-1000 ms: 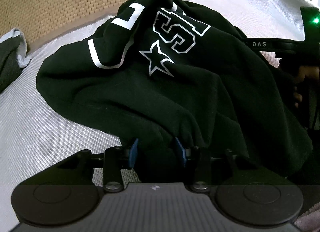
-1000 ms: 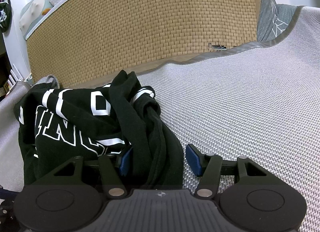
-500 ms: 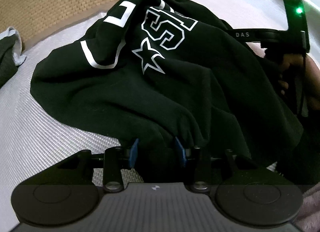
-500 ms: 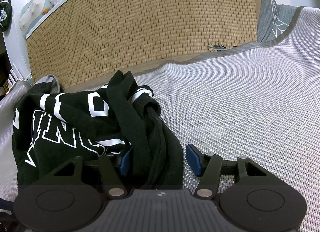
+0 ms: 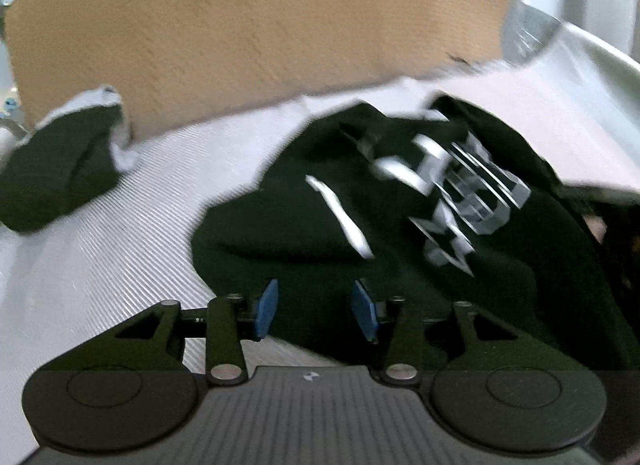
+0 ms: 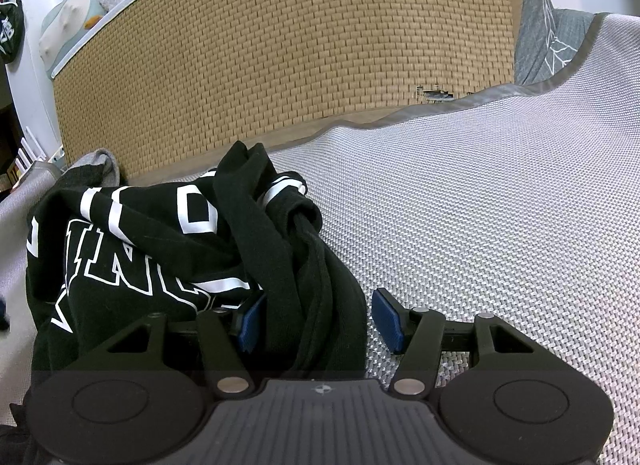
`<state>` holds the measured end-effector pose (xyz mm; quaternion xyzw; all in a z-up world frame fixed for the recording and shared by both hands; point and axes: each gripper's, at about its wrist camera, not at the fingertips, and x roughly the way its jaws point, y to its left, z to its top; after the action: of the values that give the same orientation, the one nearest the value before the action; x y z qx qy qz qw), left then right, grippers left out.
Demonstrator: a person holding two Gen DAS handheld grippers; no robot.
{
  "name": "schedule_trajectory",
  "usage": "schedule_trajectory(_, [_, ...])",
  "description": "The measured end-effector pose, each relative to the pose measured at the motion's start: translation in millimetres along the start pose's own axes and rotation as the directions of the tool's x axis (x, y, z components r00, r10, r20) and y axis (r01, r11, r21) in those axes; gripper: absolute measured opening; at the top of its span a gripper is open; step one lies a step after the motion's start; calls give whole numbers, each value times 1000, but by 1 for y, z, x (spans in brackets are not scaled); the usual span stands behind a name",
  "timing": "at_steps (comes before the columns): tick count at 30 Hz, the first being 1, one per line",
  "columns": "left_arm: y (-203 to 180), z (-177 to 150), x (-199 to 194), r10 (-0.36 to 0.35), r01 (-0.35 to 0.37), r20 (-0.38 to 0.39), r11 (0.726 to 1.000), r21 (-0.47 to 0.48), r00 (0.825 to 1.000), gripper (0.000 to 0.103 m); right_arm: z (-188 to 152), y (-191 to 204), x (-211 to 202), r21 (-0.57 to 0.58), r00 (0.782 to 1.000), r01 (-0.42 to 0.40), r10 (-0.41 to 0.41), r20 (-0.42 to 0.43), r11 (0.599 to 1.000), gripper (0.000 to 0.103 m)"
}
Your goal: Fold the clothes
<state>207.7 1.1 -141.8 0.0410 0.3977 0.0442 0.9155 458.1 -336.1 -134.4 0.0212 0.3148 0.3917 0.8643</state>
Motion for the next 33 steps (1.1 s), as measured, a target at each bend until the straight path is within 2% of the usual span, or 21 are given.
schedule_trajectory(3, [11,26,18,28,-28,1,1000,-11,1000,53,-1,1,0,-2,1000,0,0,1,1000,61])
schedule_trajectory(5, [14,48,34,4,-3,-23,1000,29,1000,55,-1,1,0,-2,1000,1,-1,2,1000,61])
schedule_trajectory(9, [9,88,71,73,-69,-48,994,89,996,60,-2,1,1,-6,1000,2,-2,3,1000,62])
schedule_trajectory(14, [-8,122,121,76,-60,-81,983,175,994,64,-2,1,0,-5,1000,-1,1,4,1000,62])
schedule_trajectory(19, [-16,132,161,66,-44,-137,987,155,988,65,-2,1,1,-5,1000,-4,4,6,1000,63])
schedule_trajectory(25, [-17,135,201,57,-39,-237,996,78,970,67,-2,0,2,-2,1000,-11,11,8,1000,65])
schedule_trajectory(27, [-19,131,210,54,-39,-259,997,63,964,71,-2,0,2,-3,1000,-12,12,8,1000,66])
schedule_trajectory(29, [-19,127,212,59,-50,-246,998,41,967,76,-3,-1,2,0,1000,-15,15,9,1000,66])
schedule_trajectory(31, [-17,125,210,36,-33,-241,999,15,970,70,-3,-2,2,3,1000,-18,18,10,1000,66])
schedule_trajectory(33, [-15,125,207,-6,6,-244,1000,-1,970,48,-4,-2,2,3,1000,-19,19,11,1000,66])
